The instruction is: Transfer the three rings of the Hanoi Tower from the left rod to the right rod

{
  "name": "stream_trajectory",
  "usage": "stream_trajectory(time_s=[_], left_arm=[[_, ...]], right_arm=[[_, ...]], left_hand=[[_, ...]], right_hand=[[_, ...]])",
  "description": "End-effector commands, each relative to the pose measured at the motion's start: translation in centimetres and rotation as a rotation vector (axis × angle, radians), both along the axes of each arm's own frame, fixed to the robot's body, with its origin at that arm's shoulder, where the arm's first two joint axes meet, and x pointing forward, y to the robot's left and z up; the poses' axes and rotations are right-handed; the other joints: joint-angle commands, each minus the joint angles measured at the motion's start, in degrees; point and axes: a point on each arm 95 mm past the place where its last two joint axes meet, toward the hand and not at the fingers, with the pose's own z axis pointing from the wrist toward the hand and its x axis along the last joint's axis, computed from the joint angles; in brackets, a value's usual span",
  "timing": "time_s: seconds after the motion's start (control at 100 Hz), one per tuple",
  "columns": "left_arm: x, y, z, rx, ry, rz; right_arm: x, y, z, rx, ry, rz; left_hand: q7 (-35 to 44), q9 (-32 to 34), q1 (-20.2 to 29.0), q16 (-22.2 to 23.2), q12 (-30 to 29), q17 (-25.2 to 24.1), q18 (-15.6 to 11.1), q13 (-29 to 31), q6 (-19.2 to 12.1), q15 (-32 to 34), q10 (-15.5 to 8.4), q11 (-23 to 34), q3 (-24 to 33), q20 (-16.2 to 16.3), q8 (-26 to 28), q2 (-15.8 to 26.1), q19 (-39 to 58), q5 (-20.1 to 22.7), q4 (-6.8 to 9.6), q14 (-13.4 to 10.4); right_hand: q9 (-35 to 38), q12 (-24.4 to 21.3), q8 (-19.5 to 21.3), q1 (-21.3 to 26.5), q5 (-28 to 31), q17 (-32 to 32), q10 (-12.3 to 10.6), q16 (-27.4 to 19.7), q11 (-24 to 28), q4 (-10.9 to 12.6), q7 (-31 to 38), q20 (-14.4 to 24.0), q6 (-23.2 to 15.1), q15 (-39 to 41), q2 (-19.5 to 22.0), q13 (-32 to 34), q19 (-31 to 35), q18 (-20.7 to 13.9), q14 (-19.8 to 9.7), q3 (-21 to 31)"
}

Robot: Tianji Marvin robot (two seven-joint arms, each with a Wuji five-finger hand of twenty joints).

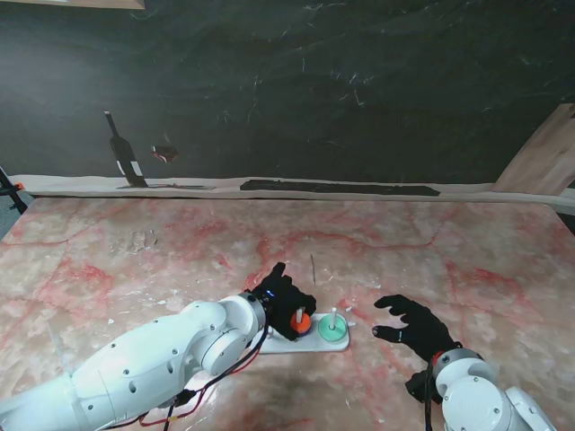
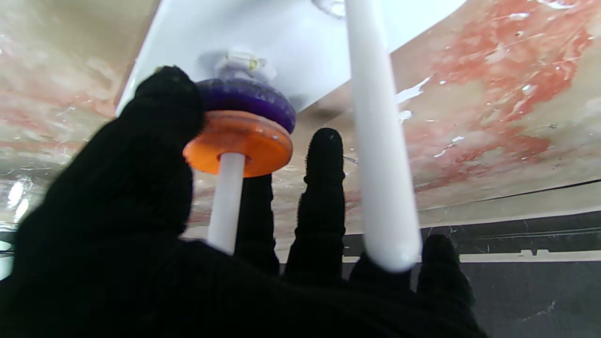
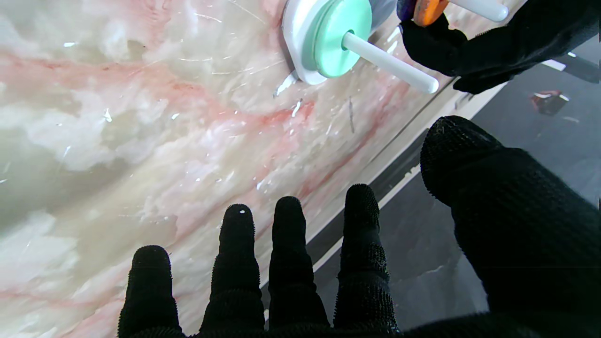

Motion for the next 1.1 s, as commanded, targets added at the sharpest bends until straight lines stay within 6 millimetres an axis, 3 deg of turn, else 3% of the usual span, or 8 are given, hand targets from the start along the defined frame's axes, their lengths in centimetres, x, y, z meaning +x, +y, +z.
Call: stream_trajectory(time_s=[0.0,0.42,1.09], left_arm=[[0.0,-0.2,0.4,-0.005,-0.004,-0.006],[0.0,-0.2,0.7,0.02,0.009,-0.014],[0.2,-0.5,1.6,0.041,0.012,-0.034]], right_arm=[[-0.3,0.2,-0.1,0.003,0.005,0.0],[-0.3,0.1,-0.2,0.003,0.006,0.002],[-0.3,0.1,-0.2,0.009,0.02,0.006]], left_hand=[[6.07,1.43,3.21,0.84,0.89,-0.42,-0.11,1.03,-2.66,1.0,-1.04,0.97,4.12,1.52,2.35,3.43,0.46,4.07,3.59,-0.12],[5.6,1.65,2.93,0.97,0.86,-0.28,-0.15,1.36,-2.39,1.37,-1.07,0.87,4.96,1.38,1.72,3.4,1.2,4.04,3.97,-0.44],[4.43,1.96,2.44,0.99,0.52,-0.12,-0.39,1.49,-2.3,1.87,-1.17,0.36,5.4,0.47,0.11,3.36,2.5,4.09,3.3,-0.39]], right_hand=[[-0.97,0.24,-0.52,0.06,-1.84,-0.42,0.09,0.53,0.89,1.89,0.35,1.21,0.49,0.5,0.07,0.01,-0.68,-0.44,0.17,-1.13],[-1.03,0.25,-0.54,0.18,-2.11,-0.37,0.07,0.51,0.93,1.87,0.36,1.28,0.53,0.45,-0.06,-0.05,-0.56,-0.49,0.14,-1.01],[-1.47,0.24,-0.59,0.5,-2.19,-0.31,0.11,0.53,0.94,1.84,0.39,1.32,0.62,0.49,-0.2,-0.25,-0.24,-0.67,0.22,-0.85]])
